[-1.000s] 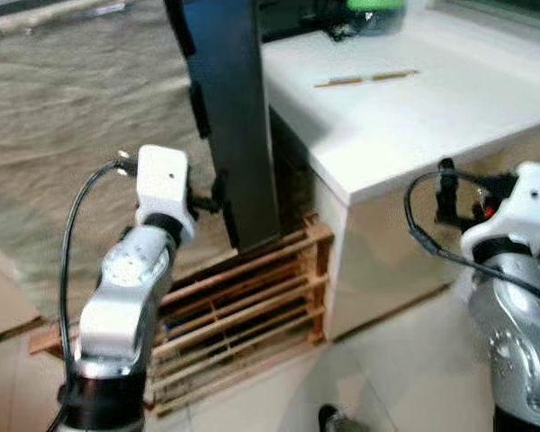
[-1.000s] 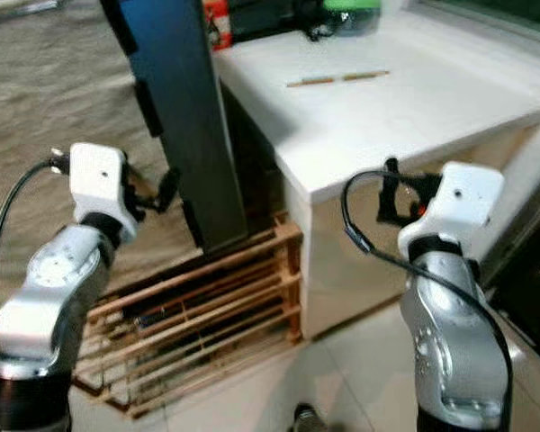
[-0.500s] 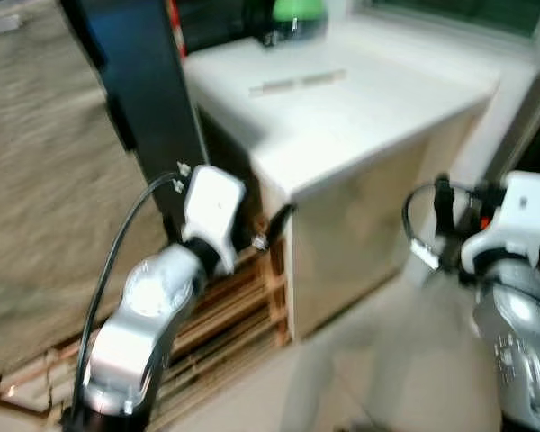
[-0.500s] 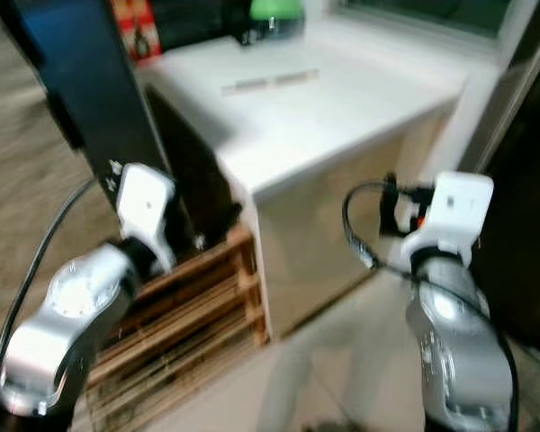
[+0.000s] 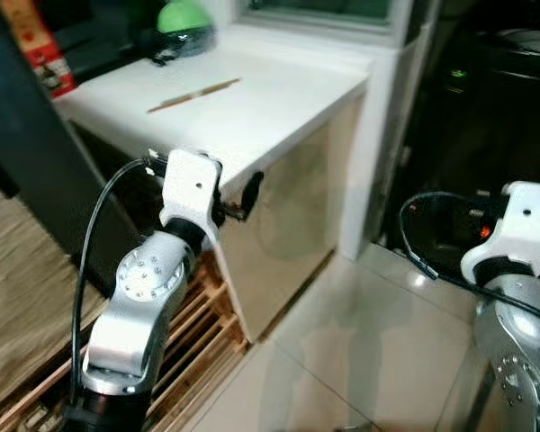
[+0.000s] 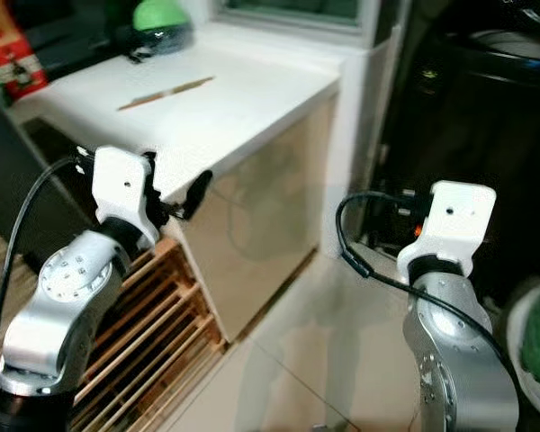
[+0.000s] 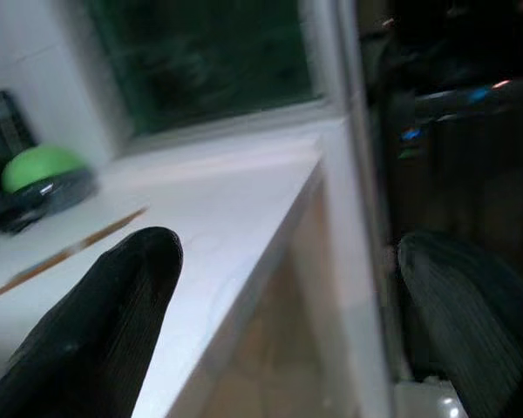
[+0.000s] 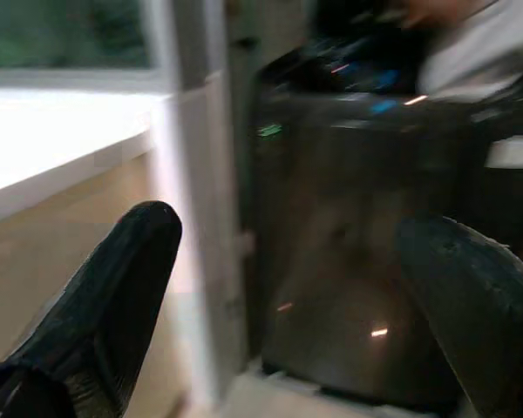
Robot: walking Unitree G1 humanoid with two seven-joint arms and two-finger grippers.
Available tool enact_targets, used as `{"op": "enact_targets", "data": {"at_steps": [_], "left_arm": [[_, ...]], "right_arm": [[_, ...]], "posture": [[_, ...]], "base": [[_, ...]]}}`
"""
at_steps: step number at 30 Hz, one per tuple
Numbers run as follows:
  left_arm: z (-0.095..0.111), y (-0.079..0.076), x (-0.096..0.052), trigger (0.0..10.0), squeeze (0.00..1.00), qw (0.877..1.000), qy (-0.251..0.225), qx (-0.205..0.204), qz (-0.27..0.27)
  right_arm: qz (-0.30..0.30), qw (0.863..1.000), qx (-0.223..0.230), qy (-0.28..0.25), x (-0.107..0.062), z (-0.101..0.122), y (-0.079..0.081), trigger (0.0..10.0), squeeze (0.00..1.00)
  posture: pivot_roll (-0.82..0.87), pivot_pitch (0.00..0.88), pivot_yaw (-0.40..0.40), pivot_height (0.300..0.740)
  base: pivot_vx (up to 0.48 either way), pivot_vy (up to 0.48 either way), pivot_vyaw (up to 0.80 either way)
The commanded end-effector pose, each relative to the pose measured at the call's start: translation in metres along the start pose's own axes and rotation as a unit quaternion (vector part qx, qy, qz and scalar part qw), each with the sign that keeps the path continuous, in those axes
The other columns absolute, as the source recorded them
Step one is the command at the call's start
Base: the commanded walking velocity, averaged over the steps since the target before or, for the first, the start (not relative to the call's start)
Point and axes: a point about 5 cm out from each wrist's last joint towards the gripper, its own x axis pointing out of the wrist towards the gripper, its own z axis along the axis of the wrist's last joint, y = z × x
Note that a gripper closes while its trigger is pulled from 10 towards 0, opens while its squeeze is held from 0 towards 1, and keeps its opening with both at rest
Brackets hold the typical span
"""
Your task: Clothes washing
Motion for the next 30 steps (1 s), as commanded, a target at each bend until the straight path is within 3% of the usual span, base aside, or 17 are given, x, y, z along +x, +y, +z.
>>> {"op": "enact_targets", "data": {"at_steps": [1,10,15,21,23,24,30], "left_arm": [[-0.001,0.009,-0.001,10.0,0.0,1.0,0.002,0.005,0.03],[-0.001,0.005,-0.002,10.0,0.0,0.999,-0.003,0.014,0.029],[-0.012,0.001,-0.008,10.0,0.0,0.999,0.024,0.013,0.037],[-0.019,-0.006,-0.011,10.0,0.0,0.997,0.046,0.061,0.009],[-0.021,-0.002,-0.013,10.0,0.0,0.997,0.053,0.057,0.025],[-0.02,0.004,-0.015,10.0,0.0,0.997,0.052,0.036,0.046],[-0.014,0.002,-0.013,10.0,0.0,0.997,0.047,0.044,0.042]], "right_arm": [[0.007,1.0,-0.007,0.004,-0.001,0.002,0.005,10.0,0.0],[0.016,0.999,-0.004,0.044,0.0,-0.011,0.009,10.0,0.0],[0.028,0.998,-0.021,0.053,0.005,-0.011,0.006,10.0,0.0],[0.027,0.998,-0.031,0.056,0.011,-0.01,0.002,10.0,0.0],[0.034,0.997,-0.03,0.061,0.014,-0.01,0.005,10.0,0.0],[0.048,0.997,-0.028,0.062,0.015,-0.009,0.01,10.0,0.0],[0.051,0.996,-0.031,0.061,0.018,-0.01,0.013,10.0,0.0]], "posture": [[-0.11,0.0,0.122,0.74],[-0.11,0.0,0.067,0.74],[-0.12,0.0,0.048,0.74],[-0.12,0.0,0.013,0.74],[-0.11,0.006,-0.006,0.74],[-0.11,0.01,-0.015,0.74],[-0.08,0.012,-0.011,0.74]], "base": [[0.0,0.0,-0.69],[0.0,0.427,-0.69],[0.0,0.45,-0.69],[0.0,-0.16,-0.34],[0.0,-0.48,0.0],[0.0,0.0,0.0],[0.0,0.0,0.0]]}}
